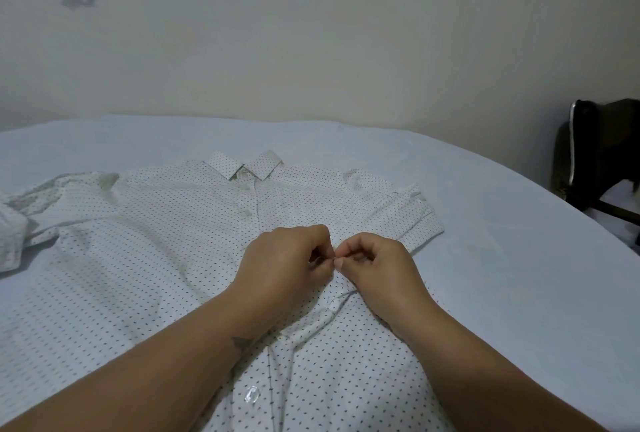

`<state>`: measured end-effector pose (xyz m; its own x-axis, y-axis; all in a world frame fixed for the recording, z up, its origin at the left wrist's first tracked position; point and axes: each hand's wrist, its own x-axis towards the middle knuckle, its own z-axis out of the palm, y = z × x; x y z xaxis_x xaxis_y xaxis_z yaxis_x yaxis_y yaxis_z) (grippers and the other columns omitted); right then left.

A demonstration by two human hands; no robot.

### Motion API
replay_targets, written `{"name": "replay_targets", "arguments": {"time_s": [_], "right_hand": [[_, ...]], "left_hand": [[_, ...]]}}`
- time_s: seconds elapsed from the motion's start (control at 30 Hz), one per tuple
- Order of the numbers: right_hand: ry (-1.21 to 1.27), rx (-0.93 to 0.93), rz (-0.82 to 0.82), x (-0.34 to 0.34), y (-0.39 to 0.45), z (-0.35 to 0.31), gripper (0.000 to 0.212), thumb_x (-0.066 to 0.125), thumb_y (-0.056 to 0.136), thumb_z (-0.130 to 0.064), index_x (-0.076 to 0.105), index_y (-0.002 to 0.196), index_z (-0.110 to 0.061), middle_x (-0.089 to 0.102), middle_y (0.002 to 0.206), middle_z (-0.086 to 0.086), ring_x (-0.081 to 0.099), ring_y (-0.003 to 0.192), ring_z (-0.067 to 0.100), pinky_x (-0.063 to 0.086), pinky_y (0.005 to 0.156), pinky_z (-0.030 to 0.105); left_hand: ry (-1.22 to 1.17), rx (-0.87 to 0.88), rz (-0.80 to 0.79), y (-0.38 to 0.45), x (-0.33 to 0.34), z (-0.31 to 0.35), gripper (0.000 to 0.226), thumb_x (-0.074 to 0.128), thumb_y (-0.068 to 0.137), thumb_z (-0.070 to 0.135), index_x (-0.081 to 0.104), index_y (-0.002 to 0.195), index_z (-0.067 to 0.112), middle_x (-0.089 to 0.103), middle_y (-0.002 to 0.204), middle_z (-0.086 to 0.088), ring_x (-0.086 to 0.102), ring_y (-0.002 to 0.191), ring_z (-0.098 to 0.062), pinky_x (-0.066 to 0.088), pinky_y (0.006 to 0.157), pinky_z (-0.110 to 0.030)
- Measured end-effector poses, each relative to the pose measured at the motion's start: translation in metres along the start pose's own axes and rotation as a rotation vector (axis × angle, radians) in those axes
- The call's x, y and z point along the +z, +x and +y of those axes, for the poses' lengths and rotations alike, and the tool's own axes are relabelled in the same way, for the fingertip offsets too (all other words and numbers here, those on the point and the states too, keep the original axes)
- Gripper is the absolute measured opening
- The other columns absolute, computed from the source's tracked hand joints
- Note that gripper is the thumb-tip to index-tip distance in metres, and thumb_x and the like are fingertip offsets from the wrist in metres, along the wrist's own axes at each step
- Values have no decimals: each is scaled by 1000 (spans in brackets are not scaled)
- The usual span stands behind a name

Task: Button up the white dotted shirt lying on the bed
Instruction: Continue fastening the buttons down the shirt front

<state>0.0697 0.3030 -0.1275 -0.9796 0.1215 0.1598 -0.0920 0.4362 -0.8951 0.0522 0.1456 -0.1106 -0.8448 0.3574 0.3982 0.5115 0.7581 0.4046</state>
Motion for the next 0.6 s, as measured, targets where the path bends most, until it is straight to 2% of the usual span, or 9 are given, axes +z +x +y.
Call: {"name": "replay_targets", "arguments": {"time_s": [0.07, 0.13, 0.23, 0.33, 0.5, 0.6], "right_hand": [[-17, 0, 10, 0, 0, 1, 19, 75, 81, -20, 69, 76, -38, 66, 65, -11, 57, 56, -5, 47, 56, 14], [-35, 4, 15, 0, -1, 0, 16, 76, 79, -22, 70, 75, -36, 65, 65, -11, 57, 57, -3, 48, 58, 17], [-142, -35, 67, 0, -1, -2, 13, 78, 77, -25, 69, 70, -32, 62, 74, -12, 59, 68, 3, 55, 72, 33], [-240, -110, 102, 3, -4, -5, 22, 78, 76, -28, 61, 73, -40, 57, 88, -16, 57, 86, 12, 49, 87, 42], [-291, -154, 127, 4, -6, -7, 25, 76, 79, -33, 58, 68, -46, 58, 94, -23, 52, 99, 20, 47, 87, 40], [-279, -188, 140, 4, -7, -7, 25, 76, 80, -32, 57, 69, -46, 61, 92, -23, 53, 86, 12, 48, 85, 43]], "left_hand": [[-10, -8, 8, 0, 1, 0, 6, 67, 83, 35, 65, 83, 29, 71, 77, 10, 63, 67, -7, 52, 62, -29], [-20, -23, 3, 0, 1, -1, 6, 69, 82, 34, 66, 82, 29, 71, 76, 10, 63, 67, -7, 52, 62, -29], [-85, -42, 6, 0, 2, -2, 10, 74, 79, 31, 66, 77, 26, 70, 72, 9, 63, 66, -6, 52, 62, -28], [-138, -50, 5, 0, 1, -3, 13, 77, 77, 34, 67, 77, 25, 70, 71, 8, 63, 65, -6, 53, 61, -29], [-108, -29, 32, -1, 1, -2, 12, 74, 79, 37, 67, 78, 28, 71, 75, 11, 64, 67, -7, 54, 64, -35], [-86, -22, 54, -1, 1, -2, 9, 72, 80, 35, 65, 78, 29, 71, 75, 12, 64, 65, -7, 53, 62, -33]]}}
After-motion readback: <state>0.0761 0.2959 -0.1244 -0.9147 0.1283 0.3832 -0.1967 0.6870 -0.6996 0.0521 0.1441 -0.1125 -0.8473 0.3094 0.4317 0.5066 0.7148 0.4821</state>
